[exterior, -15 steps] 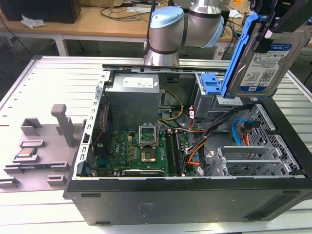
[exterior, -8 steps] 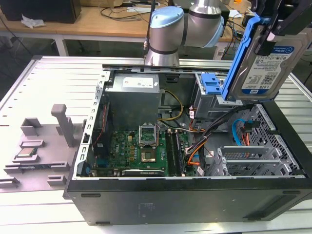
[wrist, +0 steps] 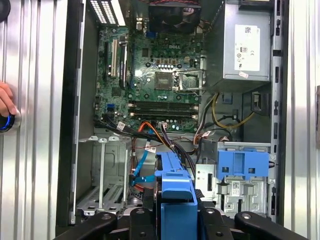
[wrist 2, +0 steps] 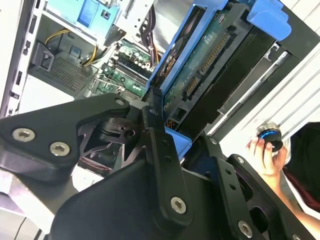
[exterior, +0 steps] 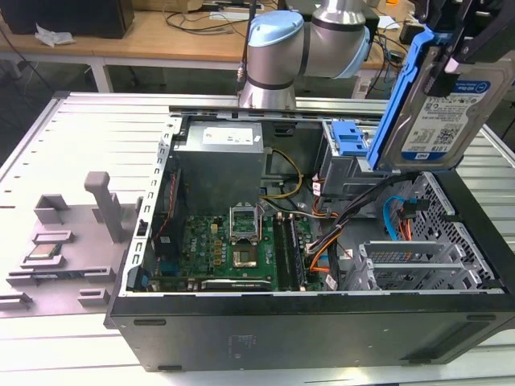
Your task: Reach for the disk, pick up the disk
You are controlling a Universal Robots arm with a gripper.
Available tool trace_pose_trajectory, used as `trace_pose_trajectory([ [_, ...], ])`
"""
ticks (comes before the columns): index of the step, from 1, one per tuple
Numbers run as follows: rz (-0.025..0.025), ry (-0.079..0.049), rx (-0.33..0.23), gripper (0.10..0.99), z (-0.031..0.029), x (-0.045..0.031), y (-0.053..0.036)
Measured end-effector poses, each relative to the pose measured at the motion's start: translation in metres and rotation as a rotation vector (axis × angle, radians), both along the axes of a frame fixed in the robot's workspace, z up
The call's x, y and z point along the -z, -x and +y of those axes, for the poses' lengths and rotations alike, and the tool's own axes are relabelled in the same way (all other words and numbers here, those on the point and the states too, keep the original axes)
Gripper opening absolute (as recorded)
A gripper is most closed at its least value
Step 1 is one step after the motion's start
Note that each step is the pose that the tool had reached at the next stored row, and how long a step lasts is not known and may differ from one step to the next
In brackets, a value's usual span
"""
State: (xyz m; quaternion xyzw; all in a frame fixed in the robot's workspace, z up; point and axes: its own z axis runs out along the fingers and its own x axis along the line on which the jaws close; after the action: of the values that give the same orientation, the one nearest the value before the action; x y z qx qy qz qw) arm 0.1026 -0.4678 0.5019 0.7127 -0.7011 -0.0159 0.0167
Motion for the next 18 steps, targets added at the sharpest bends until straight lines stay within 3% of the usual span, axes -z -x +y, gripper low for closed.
trace_pose_trajectory([
  [8, 0.0000, 0.000, 0.000, 0.365, -0.0083, 0.0003, 0.0000],
  [18, 0.0000, 0.000, 0.000, 0.365, -0.0227, 0.0010, 0.0000],
])
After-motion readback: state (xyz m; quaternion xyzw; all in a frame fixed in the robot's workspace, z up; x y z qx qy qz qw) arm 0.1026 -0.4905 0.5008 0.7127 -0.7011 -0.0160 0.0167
